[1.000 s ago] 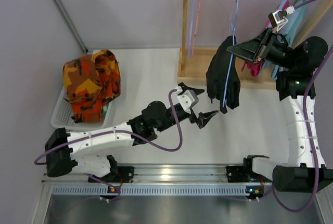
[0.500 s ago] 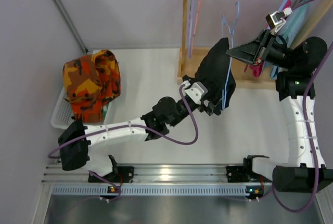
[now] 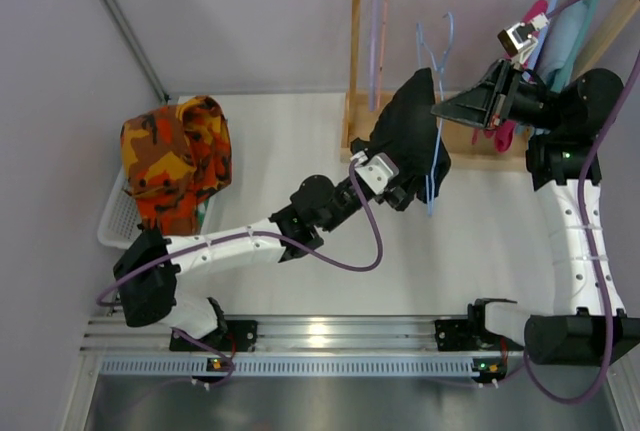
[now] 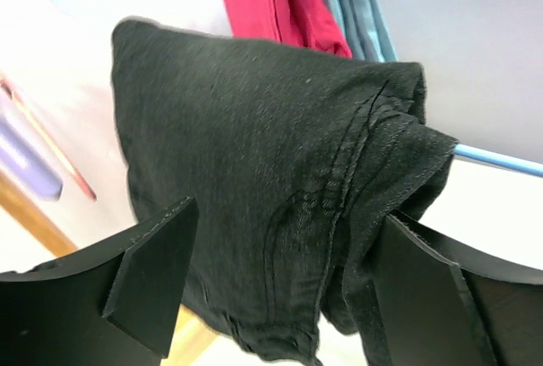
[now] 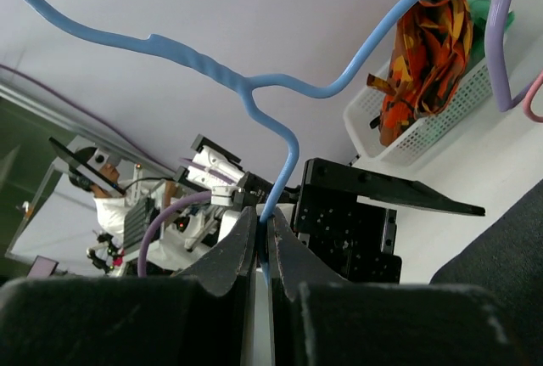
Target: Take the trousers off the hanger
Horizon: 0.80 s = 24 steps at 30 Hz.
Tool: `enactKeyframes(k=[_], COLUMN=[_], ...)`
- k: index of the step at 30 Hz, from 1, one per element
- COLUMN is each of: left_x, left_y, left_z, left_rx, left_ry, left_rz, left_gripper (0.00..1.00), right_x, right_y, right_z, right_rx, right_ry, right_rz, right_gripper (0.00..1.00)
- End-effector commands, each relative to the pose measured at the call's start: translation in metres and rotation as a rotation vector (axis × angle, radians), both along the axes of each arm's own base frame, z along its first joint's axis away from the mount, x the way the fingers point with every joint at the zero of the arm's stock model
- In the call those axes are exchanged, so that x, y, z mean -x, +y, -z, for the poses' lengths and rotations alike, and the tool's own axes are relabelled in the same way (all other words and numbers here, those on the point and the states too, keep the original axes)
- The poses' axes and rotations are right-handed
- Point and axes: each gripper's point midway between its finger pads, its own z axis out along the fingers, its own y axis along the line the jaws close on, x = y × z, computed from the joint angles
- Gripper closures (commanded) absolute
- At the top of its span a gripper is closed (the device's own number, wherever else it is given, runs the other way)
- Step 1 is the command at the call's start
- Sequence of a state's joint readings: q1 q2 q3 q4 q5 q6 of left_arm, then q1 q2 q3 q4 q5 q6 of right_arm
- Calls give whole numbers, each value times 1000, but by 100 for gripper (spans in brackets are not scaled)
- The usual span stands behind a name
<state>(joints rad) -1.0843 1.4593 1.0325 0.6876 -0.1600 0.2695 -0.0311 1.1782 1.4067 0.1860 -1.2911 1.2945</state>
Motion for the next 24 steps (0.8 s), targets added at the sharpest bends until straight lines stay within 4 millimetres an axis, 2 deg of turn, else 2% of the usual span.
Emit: enactKeyframes(k=[1, 5, 7, 9, 13, 14, 15, 22, 24], left_x=[-5, -4, -4, -3, 0, -2, -1, 3, 5], left_y=[3, -1, -2, -2, 0, 2, 4, 20, 25], left_z=[-26, -29, -29, -27, -32, -34, -38, -72, -89], left_rx=[31, 12, 3, -7, -6, -3, 3, 41, 66], left_ry=[-153, -222, -234, -243, -259, -259, -266, -279, -283], left_rz=[-19, -12, -9, -1, -1, -12, -17, -40, -50], left_gripper=[18, 29, 40, 47, 79, 96, 100, 100, 100], right_x=[27, 26, 25, 25, 20, 19, 16, 8, 3], right_y=[6, 6, 6, 6, 6, 6, 6, 6, 6], right_z=[-21, -20, -19, -19, -13, -12, -8, 9, 19], right_rx=[16, 18, 18, 18, 15, 15, 11, 8, 9], right_ry=[-149, -129, -123, -116, -91, -85, -70, -32, -12], right_rz=[-62, -68, -71, -73, -72, -72, -71, -68, -66], right_gripper=[100, 100, 100, 100, 100, 100, 100, 100, 100])
